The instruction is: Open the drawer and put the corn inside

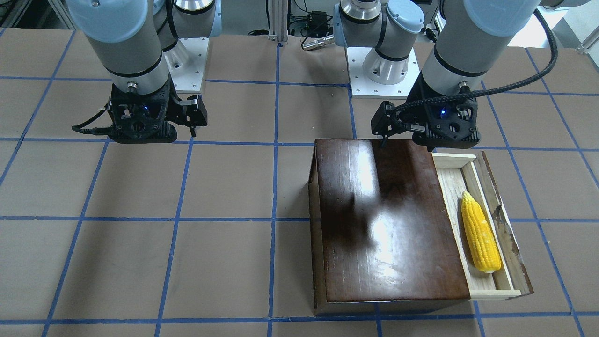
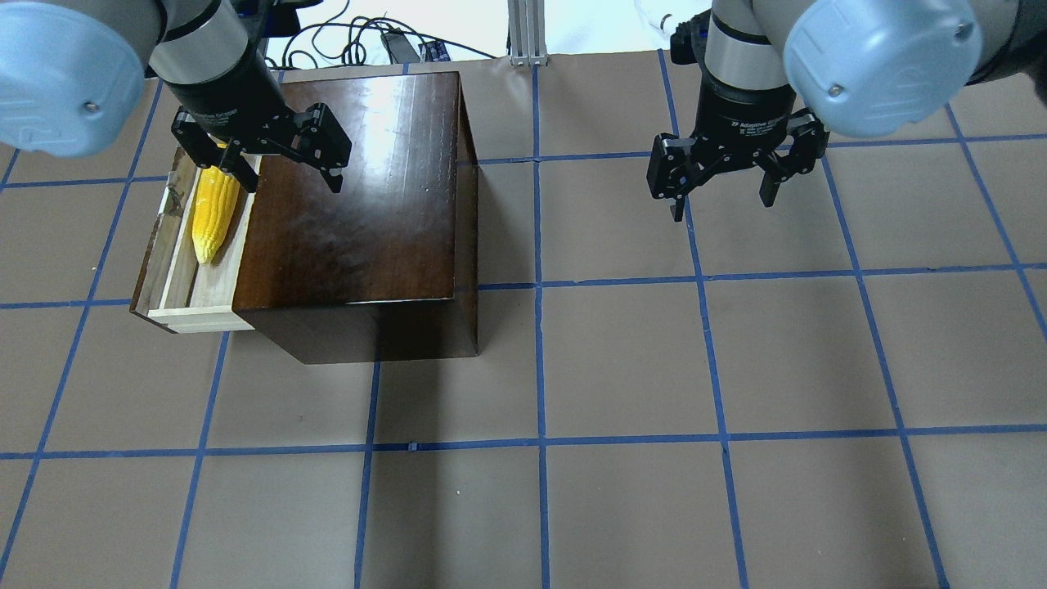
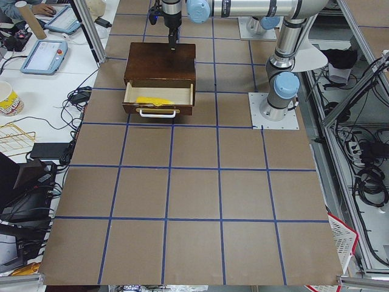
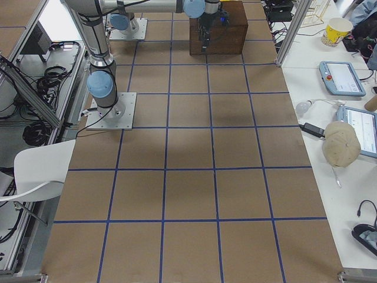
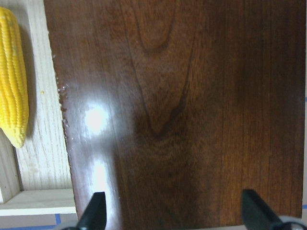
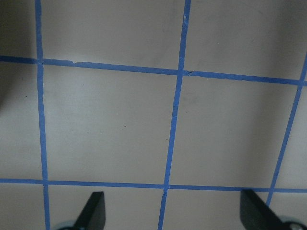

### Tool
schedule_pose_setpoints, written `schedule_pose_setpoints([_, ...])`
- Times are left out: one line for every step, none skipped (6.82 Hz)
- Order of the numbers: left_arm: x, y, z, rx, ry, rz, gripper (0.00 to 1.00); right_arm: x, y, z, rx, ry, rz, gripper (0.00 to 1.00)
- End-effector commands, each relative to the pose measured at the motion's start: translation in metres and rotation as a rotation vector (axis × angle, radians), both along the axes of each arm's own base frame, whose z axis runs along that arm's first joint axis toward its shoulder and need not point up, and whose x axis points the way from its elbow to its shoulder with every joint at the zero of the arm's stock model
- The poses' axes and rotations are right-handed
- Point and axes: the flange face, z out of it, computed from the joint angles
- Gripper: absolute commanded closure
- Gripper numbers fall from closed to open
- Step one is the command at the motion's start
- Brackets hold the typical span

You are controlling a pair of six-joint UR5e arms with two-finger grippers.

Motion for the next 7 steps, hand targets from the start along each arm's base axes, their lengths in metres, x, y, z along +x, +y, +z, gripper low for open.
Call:
schedule_pose_setpoints([0.0002,0.0098,-0.005,0.009,0.001,0.0,0.0,0.0,0.0,0.0,0.0,0.0,0.0,0.0])
schedule_pose_setpoints([0.001,0.0107,-0.0041,0.007,0.001,0.001,0.0,0.0,0.0,0.0,0.0,0.0,0.0,0.0])
schedule_pose_setpoints([0.0033,0.0099,-0.0034,0.006,0.001,0.004,0.0,0.0,0.0,0.0,0.0,0.0,0.0,0.0])
schedule_pose_setpoints([0.0057,0.0092,-0.0032,0.004,0.001,0.009,0.0,0.0,0.0,0.0,0.0,0.0,0.0,0.0])
schedule_pose_setpoints([0.0065,0.0085,-0.0034,0.006,0.001,0.008,0.0,0.0,0.0,0.0,0.0,0.0,0.0,0.0])
schedule_pose_setpoints([0.0076,0.0089,-0.0051,0.01,-0.002,0.006,0.0,0.0,0.0,0.0,0.0,0.0,0.0,0.0])
schedule_pose_setpoints([0.0076,0.0087,-0.0043,0.009,-0.002,0.006,0.0,-0.0002,0.0,0.0,0.0,0.002,0.0,0.0])
